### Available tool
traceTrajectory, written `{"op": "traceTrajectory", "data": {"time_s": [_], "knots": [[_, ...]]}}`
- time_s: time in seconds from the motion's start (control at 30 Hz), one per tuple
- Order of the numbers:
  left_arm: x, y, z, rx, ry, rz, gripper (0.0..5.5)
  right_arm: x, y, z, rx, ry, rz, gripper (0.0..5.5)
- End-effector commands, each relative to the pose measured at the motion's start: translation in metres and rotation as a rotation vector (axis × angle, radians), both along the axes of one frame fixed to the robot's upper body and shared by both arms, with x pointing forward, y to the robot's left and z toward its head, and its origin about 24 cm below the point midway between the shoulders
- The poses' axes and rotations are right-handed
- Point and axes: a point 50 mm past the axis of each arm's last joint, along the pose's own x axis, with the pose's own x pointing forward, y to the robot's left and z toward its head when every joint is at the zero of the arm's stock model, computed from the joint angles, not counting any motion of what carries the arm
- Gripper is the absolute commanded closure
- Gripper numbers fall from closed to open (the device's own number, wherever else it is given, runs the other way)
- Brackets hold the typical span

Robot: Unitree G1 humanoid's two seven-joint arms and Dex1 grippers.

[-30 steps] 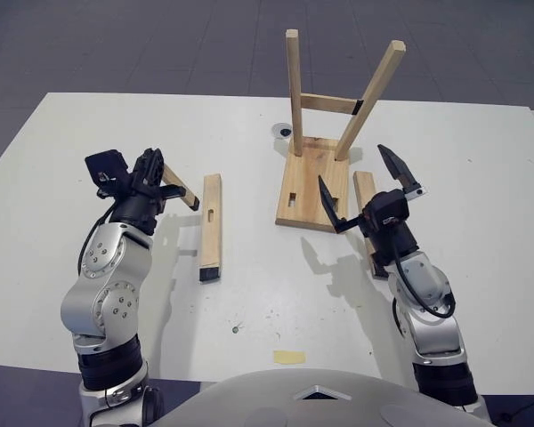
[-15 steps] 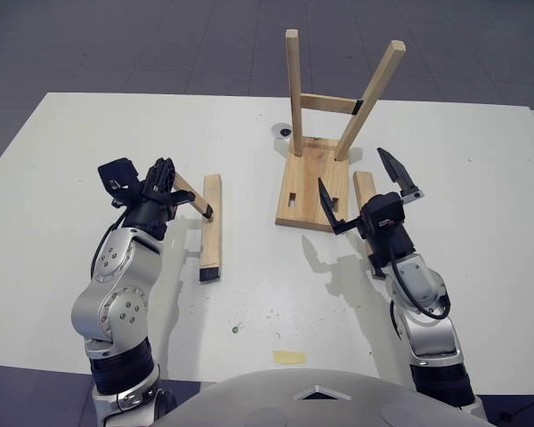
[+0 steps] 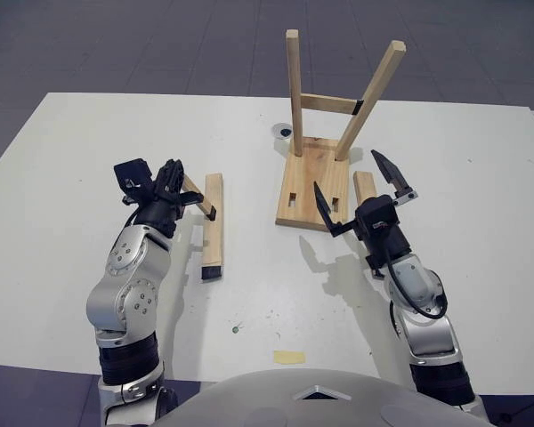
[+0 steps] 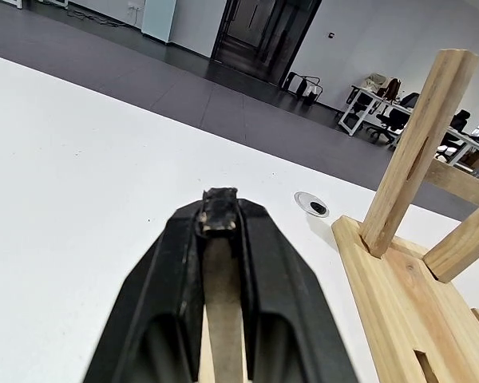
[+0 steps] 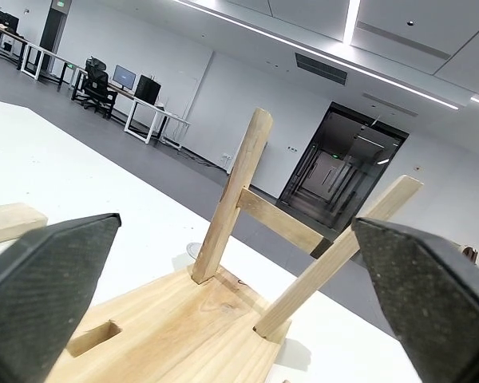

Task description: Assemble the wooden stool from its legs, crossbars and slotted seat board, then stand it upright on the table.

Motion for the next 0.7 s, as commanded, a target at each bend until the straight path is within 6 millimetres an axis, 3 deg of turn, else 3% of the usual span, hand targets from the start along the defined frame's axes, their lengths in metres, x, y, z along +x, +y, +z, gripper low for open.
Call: {"op": "traceTrajectory", "data": {"time_s": [0.03,0.27,0.47,0.7], "knots": [[0.000,0.009,-0.006,0.099,0.033,0.000,5.09,0.003,-0.002,0.004,-0.017,-0.022,-0.015,0.10],[-0.005,0.006,-0.016,0.312,0.017,-0.106,5.09,0.006,-0.007,0.007,-0.045,-0.042,-0.051,0.10],[-0.012,0.012,-0.031,0.258,0.050,-0.080,5.09,0.005,-0.007,0.007,-0.044,-0.041,-0.057,0.10],[-0.038,0.018,-0.070,0.214,0.127,-0.111,5.09,0.011,-0.011,0.011,-0.060,-0.058,-0.058,0.10]]}}
